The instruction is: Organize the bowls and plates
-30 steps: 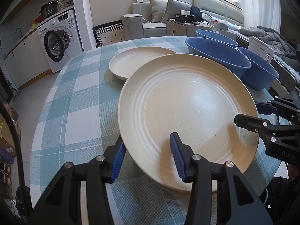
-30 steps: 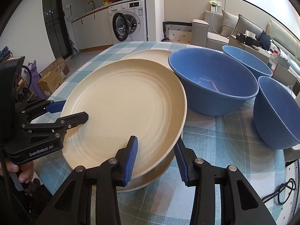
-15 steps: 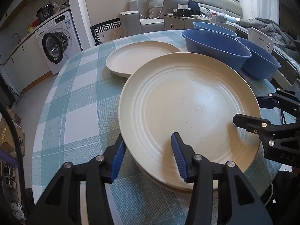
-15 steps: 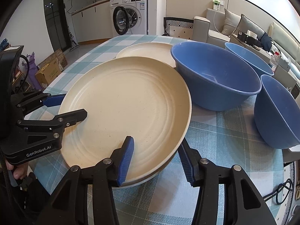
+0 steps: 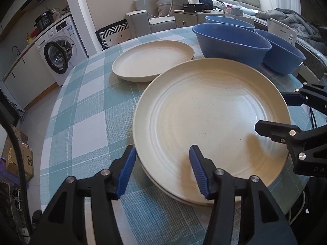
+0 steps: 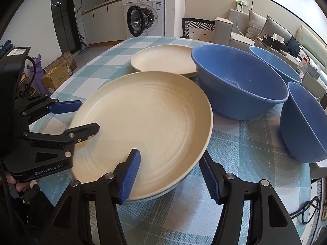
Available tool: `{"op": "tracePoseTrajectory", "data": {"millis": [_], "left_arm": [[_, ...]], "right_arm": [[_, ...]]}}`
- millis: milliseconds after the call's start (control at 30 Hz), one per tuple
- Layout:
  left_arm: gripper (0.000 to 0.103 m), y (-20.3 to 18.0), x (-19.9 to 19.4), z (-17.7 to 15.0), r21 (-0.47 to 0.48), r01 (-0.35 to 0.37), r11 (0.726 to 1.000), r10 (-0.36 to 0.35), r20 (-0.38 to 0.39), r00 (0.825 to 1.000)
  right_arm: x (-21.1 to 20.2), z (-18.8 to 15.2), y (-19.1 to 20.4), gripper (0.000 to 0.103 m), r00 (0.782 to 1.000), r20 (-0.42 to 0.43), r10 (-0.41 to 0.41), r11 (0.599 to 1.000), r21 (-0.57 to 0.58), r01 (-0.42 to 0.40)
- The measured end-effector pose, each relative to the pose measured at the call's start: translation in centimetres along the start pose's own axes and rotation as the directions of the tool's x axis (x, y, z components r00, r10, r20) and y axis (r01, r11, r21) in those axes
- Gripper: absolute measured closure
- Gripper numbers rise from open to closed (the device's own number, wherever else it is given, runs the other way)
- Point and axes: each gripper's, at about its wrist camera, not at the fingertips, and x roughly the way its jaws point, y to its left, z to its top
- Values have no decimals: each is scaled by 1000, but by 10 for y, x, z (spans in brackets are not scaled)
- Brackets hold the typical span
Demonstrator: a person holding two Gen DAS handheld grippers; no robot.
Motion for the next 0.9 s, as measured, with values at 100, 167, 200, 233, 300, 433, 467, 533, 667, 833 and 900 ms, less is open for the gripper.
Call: {"op": "tracePoseTrajectory", "data": {"millis": [100,167,200,233,300,433,467,533,667,833,900], "left_arm": [[47,-2,0,0,14,-10,1000,10,-1,1000],[46,-2,0,0,15,-7,1000,7,-1,1000],[46,-2,0,0,14,-5,1000,5,-1,1000],[46,-2,0,0,14,-4,1000,4,-2,1000],[45,-1,0,0,13,1,1000,-1,-3,1000],[41,-2,0,0,13,9,1000,-9,-5,1000],[41,-2,0,0,13,10,1000,-10,-5,1000],[41,-1,0,0,11,14,1000,-14,-5,1000],[41,2,1,1,-7,31,999,-31,-7,999],[39,6,0,1,-32,50,998,-50,-4,999],[39,8,-1,2,-44,62,997,-62,1,998]], "right_arm": [[0,0,1,36,1000,-2,2,1000,-2,-2],[0,0,0,36,1000,-3,7,1000,1,-7],[0,0,0,36,1000,-3,7,1000,-1,-7],[0,0,1,36,1000,-4,5,1000,-3,-5],[0,-1,1,35,1000,-6,7,1000,-8,-7],[4,-3,2,34,1000,-22,10,1000,-20,-10],[5,-3,2,34,1000,-26,10,1000,-21,-10],[5,-5,1,34,1000,-29,11,1000,-20,-12],[5,-5,-1,33,999,-33,17,1000,-19,-17],[1,-5,-2,26,1000,-16,26,999,-20,-26],[-1,-4,-3,24,1000,-6,22,1000,-16,-22]]}}
